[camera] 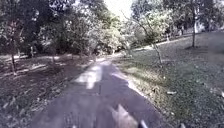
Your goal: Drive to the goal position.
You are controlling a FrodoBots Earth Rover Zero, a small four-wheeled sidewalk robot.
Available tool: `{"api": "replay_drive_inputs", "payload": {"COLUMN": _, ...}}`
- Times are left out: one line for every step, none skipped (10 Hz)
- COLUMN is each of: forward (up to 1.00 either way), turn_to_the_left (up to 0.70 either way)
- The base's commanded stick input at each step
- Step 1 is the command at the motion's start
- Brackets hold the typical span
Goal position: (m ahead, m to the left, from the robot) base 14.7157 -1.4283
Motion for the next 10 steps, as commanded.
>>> {"api": "replay_drive_inputs", "payload": {"forward": 0.50, "turn_to_the_left": 0.00}}
{"api": "replay_drive_inputs", "payload": {"forward": 0.50, "turn_to_the_left": 0.00}}
{"api": "replay_drive_inputs", "payload": {"forward": 0.50, "turn_to_the_left": 0.00}}
{"api": "replay_drive_inputs", "payload": {"forward": 0.50, "turn_to_the_left": 0.00}}
{"api": "replay_drive_inputs", "payload": {"forward": 0.50, "turn_to_the_left": 0.00}}
{"api": "replay_drive_inputs", "payload": {"forward": 0.50, "turn_to_the_left": 0.00}}
{"api": "replay_drive_inputs", "payload": {"forward": 0.50, "turn_to_the_left": 0.00}}
{"api": "replay_drive_inputs", "payload": {"forward": 0.50, "turn_to_the_left": 0.00}}
{"api": "replay_drive_inputs", "payload": {"forward": 0.50, "turn_to_the_left": 0.00}}
{"api": "replay_drive_inputs", "payload": {"forward": 0.50, "turn_to_the_left": 0.00}}
